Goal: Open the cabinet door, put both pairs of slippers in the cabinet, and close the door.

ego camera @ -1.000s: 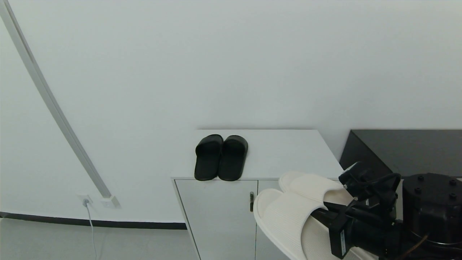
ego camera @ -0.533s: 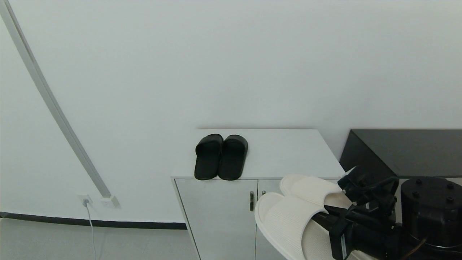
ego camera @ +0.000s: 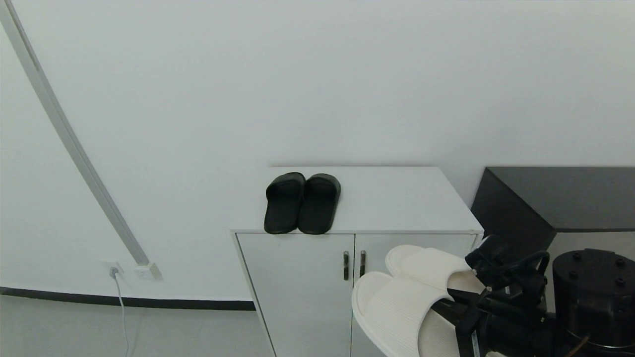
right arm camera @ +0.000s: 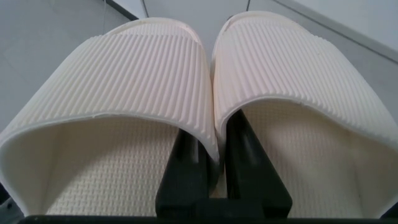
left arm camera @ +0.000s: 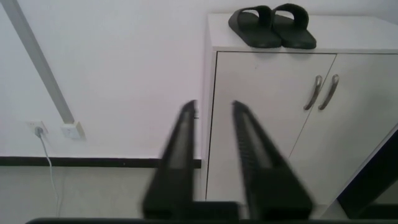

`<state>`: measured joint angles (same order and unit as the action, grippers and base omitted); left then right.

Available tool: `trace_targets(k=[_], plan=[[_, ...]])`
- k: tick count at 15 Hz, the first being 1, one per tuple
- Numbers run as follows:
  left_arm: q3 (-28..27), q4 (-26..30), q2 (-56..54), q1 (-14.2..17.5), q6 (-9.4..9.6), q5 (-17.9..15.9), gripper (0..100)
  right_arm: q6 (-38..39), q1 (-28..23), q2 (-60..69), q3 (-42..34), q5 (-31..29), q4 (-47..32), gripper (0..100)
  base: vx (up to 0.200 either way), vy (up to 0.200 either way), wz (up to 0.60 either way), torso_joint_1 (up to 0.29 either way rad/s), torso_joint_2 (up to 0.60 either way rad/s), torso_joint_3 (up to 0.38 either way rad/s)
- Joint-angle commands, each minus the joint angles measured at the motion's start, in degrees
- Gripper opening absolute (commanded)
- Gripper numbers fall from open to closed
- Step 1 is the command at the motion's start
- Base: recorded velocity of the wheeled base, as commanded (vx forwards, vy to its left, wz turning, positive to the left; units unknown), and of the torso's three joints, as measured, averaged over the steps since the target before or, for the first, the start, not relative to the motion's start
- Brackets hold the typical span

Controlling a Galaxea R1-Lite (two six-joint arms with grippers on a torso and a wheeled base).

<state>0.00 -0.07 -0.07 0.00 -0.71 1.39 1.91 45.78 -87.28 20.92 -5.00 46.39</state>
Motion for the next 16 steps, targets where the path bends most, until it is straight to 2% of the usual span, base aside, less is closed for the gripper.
trace_targets(k=[1, 5, 16], plan=[[0.00, -0.01, 0.07, 0.00, 0.00, 0.02, 100, 0.02, 0.37, -0.34, 0.00, -0.01, 0.02, 0, 0.000, 0.000, 0.00, -0.168, 0.39, 0.203], [0.00, -0.01, 0.07, 0.00, 0.00, 0.02, 100, -0.07, 0.89, -0.34, -0.26, -0.10, 0.11, 0, 0.000, 0.000, 0.00, -0.174, 0.42, 0.234], [0.00, -0.01, 0.07, 0.00, 0.00, 0.10, 100, -0.07, 1.33, -0.78, -0.79, -0.01, 0.11, 0, 0.000, 0.000, 0.00, -0.217, 0.54, 0.320]])
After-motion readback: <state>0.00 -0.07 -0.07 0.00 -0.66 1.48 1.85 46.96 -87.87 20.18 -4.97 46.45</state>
